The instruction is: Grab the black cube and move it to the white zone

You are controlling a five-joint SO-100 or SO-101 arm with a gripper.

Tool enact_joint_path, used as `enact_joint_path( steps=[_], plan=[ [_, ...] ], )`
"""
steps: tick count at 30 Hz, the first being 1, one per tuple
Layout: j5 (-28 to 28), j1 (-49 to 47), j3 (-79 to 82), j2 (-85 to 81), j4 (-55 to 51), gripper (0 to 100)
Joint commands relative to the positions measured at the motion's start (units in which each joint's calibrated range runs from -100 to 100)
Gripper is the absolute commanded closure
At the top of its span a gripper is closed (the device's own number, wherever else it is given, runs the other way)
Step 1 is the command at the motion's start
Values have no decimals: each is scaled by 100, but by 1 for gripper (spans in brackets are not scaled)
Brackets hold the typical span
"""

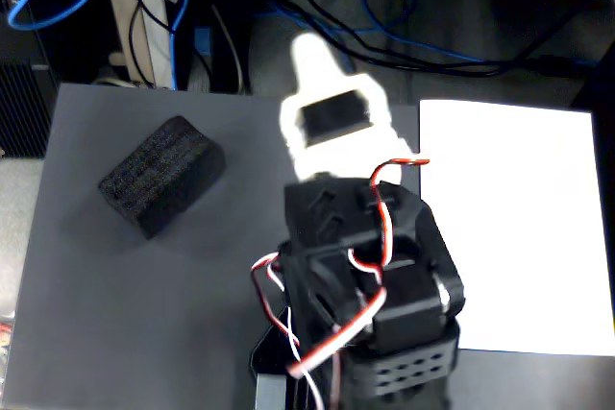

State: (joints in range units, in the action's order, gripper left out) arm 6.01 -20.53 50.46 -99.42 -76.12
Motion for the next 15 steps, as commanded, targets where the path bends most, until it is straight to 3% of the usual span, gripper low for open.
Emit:
enact_joint_path(
  steps=[1,5,9,12,15],
  plan=[
    [264,-1354,-313,555,-106,98],
    [337,-1633,-476,2428,-106,98],
    [562,-1641,-1873,4083,-758,98],
    [536,-2472,-2634,5250,-1470,98],
    [499,-2951,-2752,6200,-1539,98]
  ],
)
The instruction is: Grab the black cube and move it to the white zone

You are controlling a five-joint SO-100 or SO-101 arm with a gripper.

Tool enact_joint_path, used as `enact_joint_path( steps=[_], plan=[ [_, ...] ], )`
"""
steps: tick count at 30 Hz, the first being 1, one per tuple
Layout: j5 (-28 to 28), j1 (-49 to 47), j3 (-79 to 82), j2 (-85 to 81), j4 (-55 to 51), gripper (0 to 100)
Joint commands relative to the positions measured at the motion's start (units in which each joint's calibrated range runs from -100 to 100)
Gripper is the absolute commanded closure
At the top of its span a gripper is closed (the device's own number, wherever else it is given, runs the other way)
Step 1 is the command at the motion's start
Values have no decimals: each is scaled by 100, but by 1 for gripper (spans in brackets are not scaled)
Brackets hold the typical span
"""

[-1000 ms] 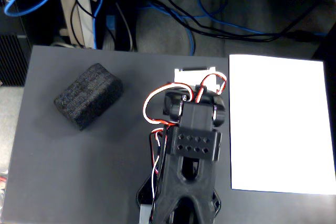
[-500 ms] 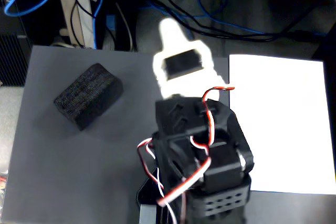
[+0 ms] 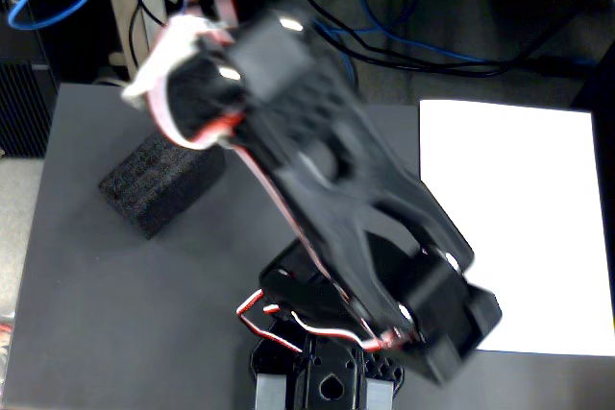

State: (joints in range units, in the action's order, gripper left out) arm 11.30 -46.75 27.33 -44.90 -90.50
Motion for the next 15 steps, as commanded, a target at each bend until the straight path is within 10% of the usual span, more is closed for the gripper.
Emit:
enact_joint_path(
  steps=[1,10,15],
  plan=[
    [-30,-351,-439,941,-135,96],
    [22,-277,-684,1185,-444,58],
    [27,-277,-729,1193,-881,57]
  ],
)
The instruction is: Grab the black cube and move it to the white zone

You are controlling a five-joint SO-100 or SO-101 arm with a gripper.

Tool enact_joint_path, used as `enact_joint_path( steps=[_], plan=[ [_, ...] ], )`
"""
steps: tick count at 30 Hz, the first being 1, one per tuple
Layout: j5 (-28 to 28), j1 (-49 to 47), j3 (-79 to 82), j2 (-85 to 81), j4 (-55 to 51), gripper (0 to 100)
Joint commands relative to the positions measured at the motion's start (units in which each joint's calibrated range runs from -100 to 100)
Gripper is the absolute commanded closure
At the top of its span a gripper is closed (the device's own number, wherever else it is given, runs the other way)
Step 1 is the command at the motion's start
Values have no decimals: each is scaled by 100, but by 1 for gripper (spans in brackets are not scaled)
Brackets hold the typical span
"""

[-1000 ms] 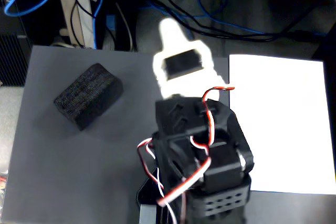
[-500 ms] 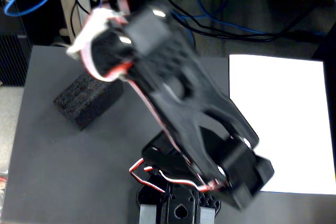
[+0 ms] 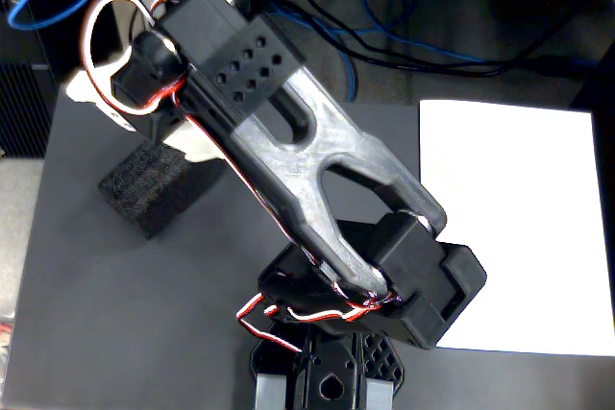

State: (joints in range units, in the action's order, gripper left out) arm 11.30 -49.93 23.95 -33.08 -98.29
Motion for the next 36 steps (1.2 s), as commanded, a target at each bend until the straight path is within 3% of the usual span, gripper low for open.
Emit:
enact_joint_path(
  steps=[1,8,13,20,23,32,36],
  plan=[
    [27,40,-391,11,-103,57],
    [27,85,-355,20,438,57],
    [378,997,-437,1305,858,57],
    [331,607,-727,1616,541,57],
    [169,269,-38,1616,541,57],
    [69,320,144,1666,721,57],
    [64,320,53,3027,1030,57]
  ],
)
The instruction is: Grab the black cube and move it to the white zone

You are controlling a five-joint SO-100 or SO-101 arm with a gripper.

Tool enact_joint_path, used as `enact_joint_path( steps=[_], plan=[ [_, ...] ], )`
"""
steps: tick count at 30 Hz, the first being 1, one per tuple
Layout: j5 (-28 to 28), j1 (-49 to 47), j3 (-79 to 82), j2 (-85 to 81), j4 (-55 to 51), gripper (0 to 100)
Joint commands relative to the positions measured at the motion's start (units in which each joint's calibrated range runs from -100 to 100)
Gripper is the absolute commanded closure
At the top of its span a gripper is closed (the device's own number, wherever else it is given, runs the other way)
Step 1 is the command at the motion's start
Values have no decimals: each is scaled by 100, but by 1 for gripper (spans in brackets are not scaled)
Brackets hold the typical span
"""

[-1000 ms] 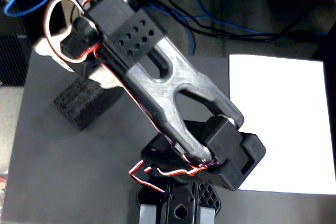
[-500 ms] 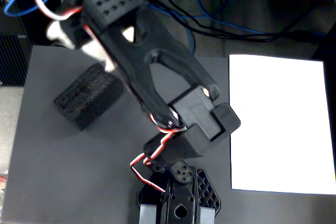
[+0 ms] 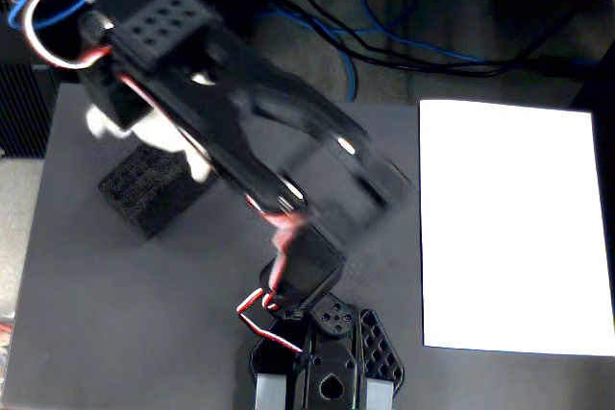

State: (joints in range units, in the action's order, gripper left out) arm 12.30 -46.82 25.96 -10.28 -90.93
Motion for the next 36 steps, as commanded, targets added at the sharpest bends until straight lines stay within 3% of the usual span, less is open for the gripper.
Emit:
enact_joint_path(
  steps=[1,12,13,18,23,26,29,36],
  plan=[
    [-36,-49,-148,1015,431,57],
    [6,-56,731,1217,1383,58],
    [6,-56,731,1166,1383,61],
    [-36,-56,759,1208,1503,100],
    [-67,-56,695,1124,1511,99],
    [-481,-64,51,1124,1451,99],
    [-533,-64,-864,1124,679,99],
    [-1277,3,-2415,1116,-538,99]
  ],
)
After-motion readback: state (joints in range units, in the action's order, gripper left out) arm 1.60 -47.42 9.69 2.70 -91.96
